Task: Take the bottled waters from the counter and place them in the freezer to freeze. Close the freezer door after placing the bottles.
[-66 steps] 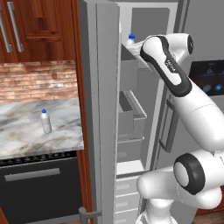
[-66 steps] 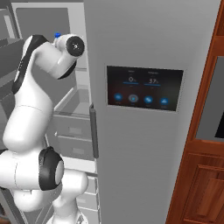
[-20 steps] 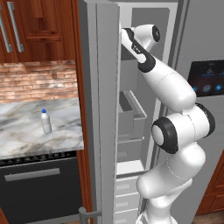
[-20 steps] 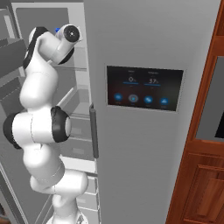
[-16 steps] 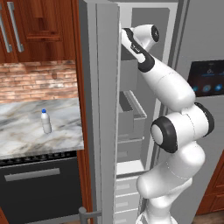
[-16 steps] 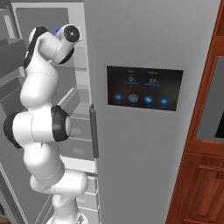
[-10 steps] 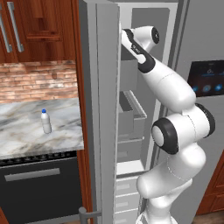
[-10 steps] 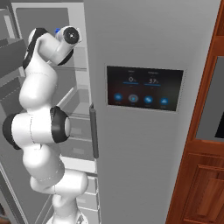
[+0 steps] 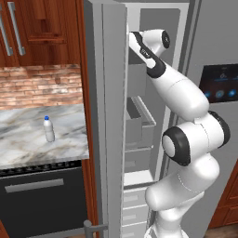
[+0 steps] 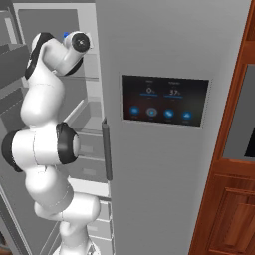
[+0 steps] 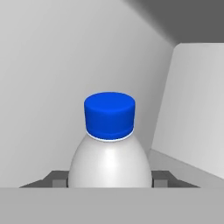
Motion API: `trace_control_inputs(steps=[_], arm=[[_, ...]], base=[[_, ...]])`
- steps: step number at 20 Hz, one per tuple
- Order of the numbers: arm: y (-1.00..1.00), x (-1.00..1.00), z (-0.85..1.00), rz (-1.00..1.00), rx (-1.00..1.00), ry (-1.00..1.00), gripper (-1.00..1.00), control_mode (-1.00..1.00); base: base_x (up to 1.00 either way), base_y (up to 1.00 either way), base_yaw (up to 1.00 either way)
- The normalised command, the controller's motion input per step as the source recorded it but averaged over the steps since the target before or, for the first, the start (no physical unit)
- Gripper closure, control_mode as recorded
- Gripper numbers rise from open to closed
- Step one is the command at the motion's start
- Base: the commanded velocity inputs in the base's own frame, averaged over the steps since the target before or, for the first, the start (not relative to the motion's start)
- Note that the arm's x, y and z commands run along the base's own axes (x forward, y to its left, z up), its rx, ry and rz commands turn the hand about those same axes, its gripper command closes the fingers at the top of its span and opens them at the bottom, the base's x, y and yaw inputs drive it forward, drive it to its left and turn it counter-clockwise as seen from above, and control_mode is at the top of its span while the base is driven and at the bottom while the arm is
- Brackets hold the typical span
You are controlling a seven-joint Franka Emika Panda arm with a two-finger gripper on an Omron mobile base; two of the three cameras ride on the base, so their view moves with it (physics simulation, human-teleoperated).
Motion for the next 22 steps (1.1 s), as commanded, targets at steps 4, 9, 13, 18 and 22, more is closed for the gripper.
trace_control_inputs(steps=[4,9,13,18,22], arm=[[0.00,0.04,0.00,0.00,0.00,0.00,-1.00,-1.00],[0.00,0.00,0.00,0.00,0.00,0.00,-1.00,-1.00],[0.00,-0.01,0.00,0.00,0.00,0.00,-1.00,-1.00],[0.00,-0.11,0.00,0.00,0.00,0.00,-1.00,-1.00],[0.00,-0.23,0.00,-0.01,0.00,-0.02,-1.00,-1.00]], base=[[0.00,0.00,0.00],[0.00,0.00,0.00],[0.00,0.00,0.00],[0.00,0.00,0.00],[0.00,0.00,0.00]])
